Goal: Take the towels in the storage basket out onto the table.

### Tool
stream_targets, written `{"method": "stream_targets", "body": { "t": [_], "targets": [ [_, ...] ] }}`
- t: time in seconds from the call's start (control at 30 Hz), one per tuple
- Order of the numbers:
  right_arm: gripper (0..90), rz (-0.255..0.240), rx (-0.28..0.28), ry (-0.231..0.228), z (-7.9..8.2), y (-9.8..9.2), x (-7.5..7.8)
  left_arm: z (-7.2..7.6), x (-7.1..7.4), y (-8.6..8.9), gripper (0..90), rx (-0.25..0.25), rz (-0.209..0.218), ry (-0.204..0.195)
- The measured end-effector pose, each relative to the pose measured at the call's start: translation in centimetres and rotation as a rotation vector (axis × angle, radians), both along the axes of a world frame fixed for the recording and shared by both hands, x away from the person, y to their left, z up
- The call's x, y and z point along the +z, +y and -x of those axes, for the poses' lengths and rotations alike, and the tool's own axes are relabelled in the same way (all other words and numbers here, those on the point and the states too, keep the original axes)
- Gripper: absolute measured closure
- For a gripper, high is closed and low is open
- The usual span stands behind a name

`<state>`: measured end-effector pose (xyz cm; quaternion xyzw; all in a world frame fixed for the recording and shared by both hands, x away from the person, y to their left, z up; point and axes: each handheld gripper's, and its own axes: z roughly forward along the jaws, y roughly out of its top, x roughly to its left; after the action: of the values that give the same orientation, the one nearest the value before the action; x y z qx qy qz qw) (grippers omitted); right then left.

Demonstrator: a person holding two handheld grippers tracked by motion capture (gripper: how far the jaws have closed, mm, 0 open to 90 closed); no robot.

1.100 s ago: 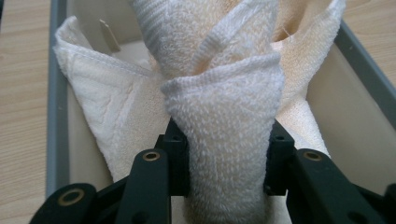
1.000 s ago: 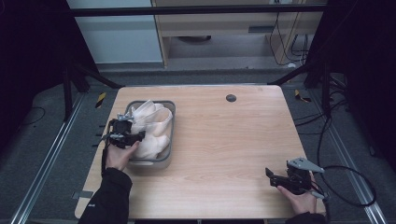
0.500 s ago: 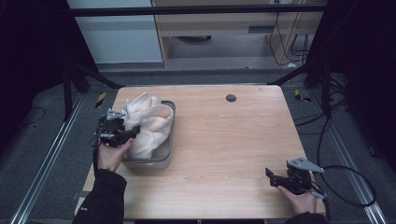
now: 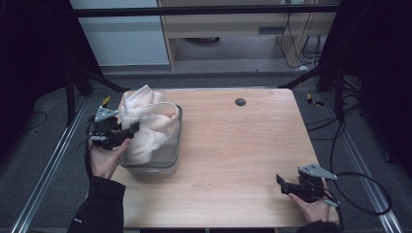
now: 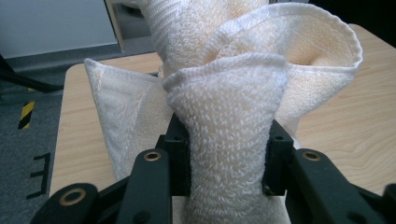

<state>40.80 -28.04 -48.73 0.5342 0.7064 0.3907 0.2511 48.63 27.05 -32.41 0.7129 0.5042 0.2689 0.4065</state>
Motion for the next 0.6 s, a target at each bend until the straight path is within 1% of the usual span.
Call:
{"method": "stream_targets", "body": {
  "t": [0.1, 0.23, 0.3, 0.43, 0.5, 0.6],
  "targets": [
    [10.8, -0.004, 0.000, 0.001, 0.0, 0.0, 0.0, 0.3, 0.6, -0.2, 62.9, -0.006, 0.002, -0.010],
    [10.8, -0.004, -0.001, 0.001, 0.0, 0.0, 0.0, 0.6, 1.4, -0.5, 63.0, -0.027, 0.002, -0.018],
    [10.8, -0.005, -0.001, 0.001, 0.0, 0.0, 0.1, 0.8, 1.8, -0.7, 63.0, -0.040, 0.013, -0.025],
    [10.8, -0.006, -0.001, 0.001, 0.0, 0.0, 0.1, 1.0, 2.5, -1.4, 63.1, -0.060, 0.010, -0.032],
    [10.8, -0.007, -0.002, 0.000, 0.1, 0.0, 0.1, 1.1, 2.7, -1.9, 63.0, -0.072, 0.004, -0.038],
    [10.8, -0.006, -0.002, -0.001, 0.1, 0.0, 0.1, 1.2, 3.0, -2.7, 63.0, -0.093, 0.007, -0.043]
  ]
}}
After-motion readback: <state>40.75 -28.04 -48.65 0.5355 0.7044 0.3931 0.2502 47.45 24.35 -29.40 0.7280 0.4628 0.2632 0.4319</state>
